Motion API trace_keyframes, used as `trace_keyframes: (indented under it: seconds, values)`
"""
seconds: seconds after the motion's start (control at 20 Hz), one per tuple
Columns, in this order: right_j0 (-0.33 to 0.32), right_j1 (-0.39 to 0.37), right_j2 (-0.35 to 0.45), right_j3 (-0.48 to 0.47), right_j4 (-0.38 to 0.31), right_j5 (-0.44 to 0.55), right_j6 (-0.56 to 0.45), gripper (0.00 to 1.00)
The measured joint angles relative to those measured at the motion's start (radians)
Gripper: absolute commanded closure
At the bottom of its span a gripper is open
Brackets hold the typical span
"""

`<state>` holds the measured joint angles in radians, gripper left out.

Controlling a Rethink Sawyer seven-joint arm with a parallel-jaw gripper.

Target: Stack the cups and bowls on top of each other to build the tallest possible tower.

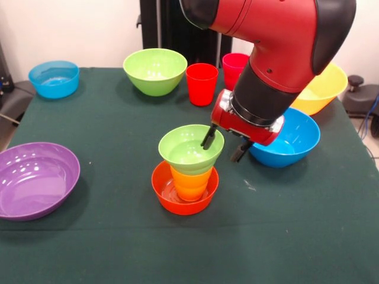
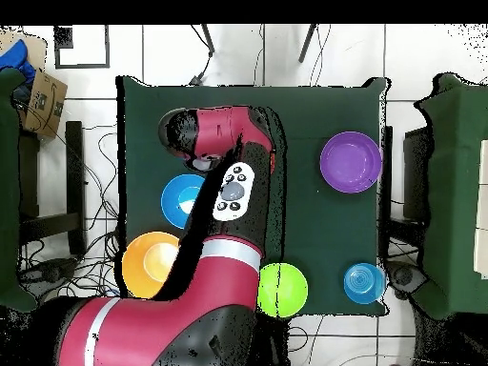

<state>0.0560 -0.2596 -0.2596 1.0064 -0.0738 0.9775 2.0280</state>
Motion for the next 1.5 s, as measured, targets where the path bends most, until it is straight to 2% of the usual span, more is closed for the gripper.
trace_keyframes:
  seconds: [0.25, 0.95, 1.3, 1.5]
  values:
    - [0.002, 0.000, -0.005, -0.027, 0.000, 0.001, 0.000, 0.00]
    - [0.011, -0.006, -0.058, -0.194, 0.000, 0.057, 0.000, 0.00]
    - [0.021, -0.010, -0.086, -0.264, 0.000, 0.174, 0.000, 0.00]
    - [0.031, -0.026, -0.100, -0.279, 0.001, 0.206, 0.000, 0.00]
